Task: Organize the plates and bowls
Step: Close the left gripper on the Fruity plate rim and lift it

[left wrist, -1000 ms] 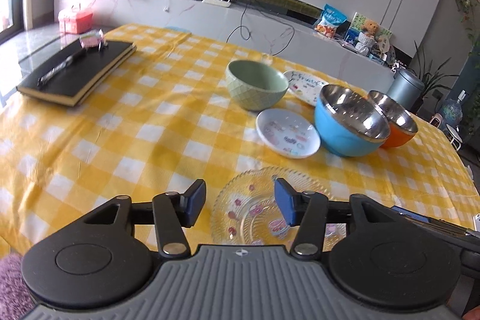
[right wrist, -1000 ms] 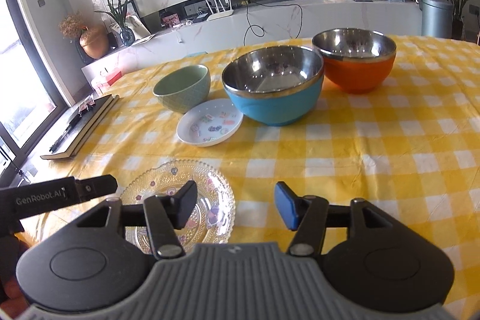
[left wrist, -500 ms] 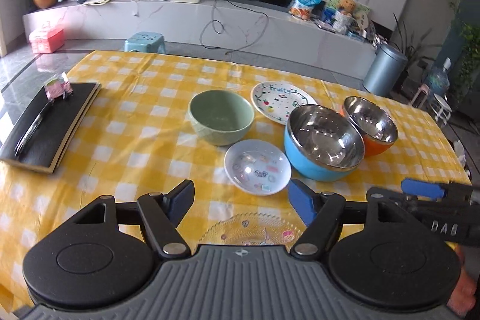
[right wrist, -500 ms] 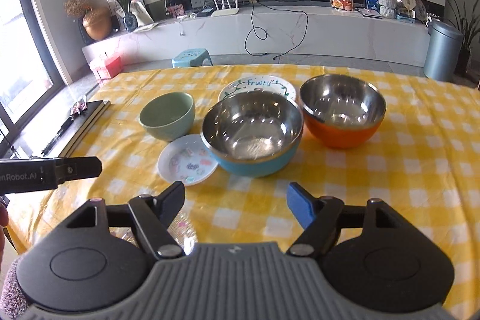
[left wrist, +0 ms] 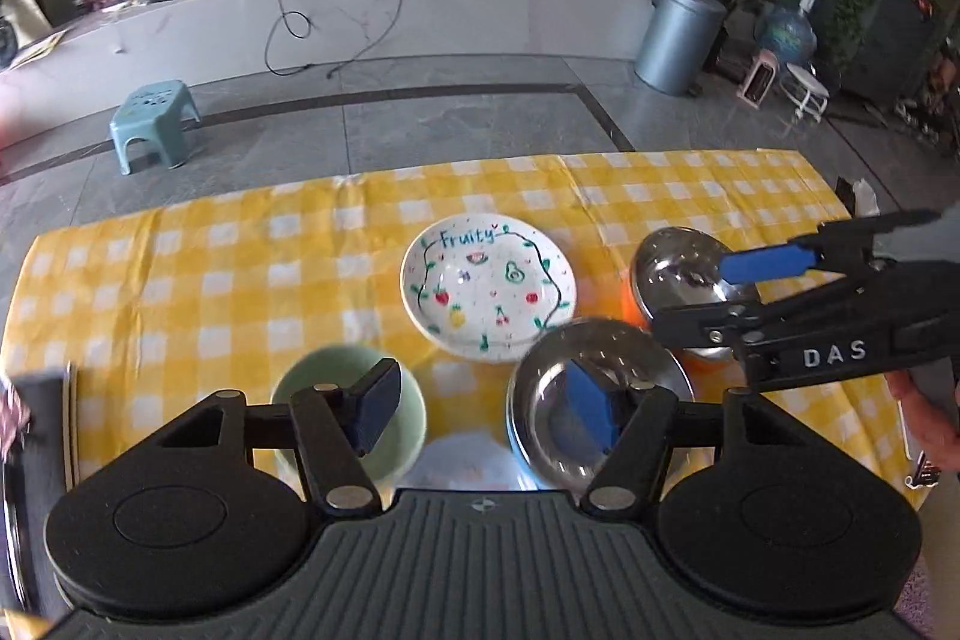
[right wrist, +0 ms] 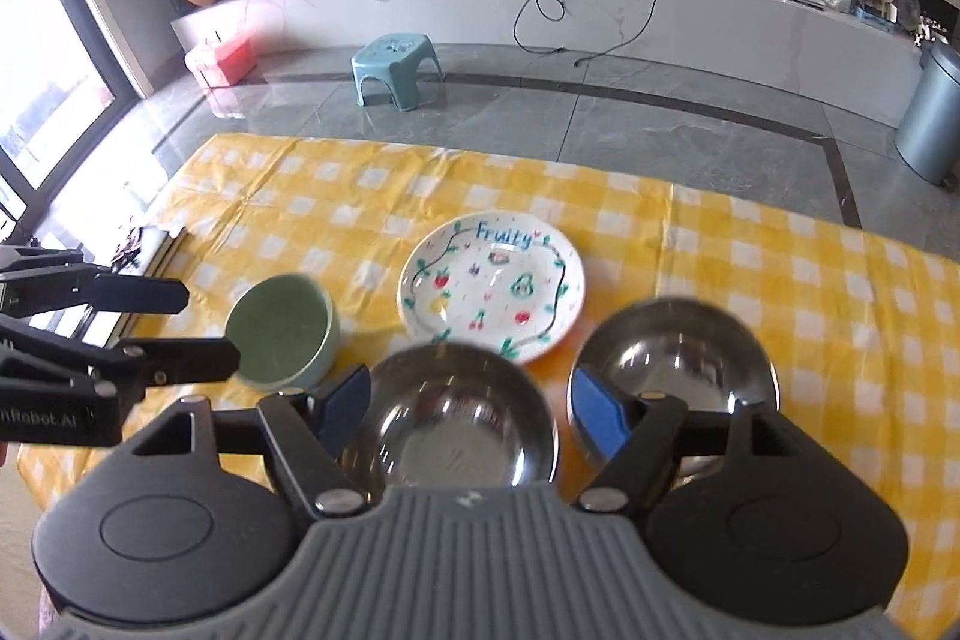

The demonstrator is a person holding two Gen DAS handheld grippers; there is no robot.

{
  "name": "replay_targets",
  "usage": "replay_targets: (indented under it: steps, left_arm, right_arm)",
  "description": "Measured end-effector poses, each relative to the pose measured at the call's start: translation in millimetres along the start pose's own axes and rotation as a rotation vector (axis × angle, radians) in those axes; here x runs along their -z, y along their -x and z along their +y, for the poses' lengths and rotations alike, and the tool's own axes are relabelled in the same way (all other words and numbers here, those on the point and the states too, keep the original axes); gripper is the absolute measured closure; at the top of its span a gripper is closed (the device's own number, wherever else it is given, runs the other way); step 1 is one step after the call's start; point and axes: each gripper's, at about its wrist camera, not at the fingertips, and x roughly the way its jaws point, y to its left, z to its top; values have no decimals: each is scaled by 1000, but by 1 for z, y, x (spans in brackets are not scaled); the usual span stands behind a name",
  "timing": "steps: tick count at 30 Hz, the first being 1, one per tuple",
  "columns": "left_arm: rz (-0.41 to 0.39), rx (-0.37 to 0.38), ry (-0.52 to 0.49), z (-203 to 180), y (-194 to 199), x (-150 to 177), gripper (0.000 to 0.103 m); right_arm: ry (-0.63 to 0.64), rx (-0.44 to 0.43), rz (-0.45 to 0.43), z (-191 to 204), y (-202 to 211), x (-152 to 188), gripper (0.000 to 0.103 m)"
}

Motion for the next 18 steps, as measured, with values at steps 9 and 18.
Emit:
replay_targets:
  steps: [9, 18]
  left_arm:
    - [137, -32, 26, 26, -90, -40, 47]
    - [261, -9, 121, 50, -149, -38, 67]
  right_arm:
    - [-27, -4, 179, -34, -89, -65, 49]
    - [-73, 8, 310, -65, -152, -69, 67]
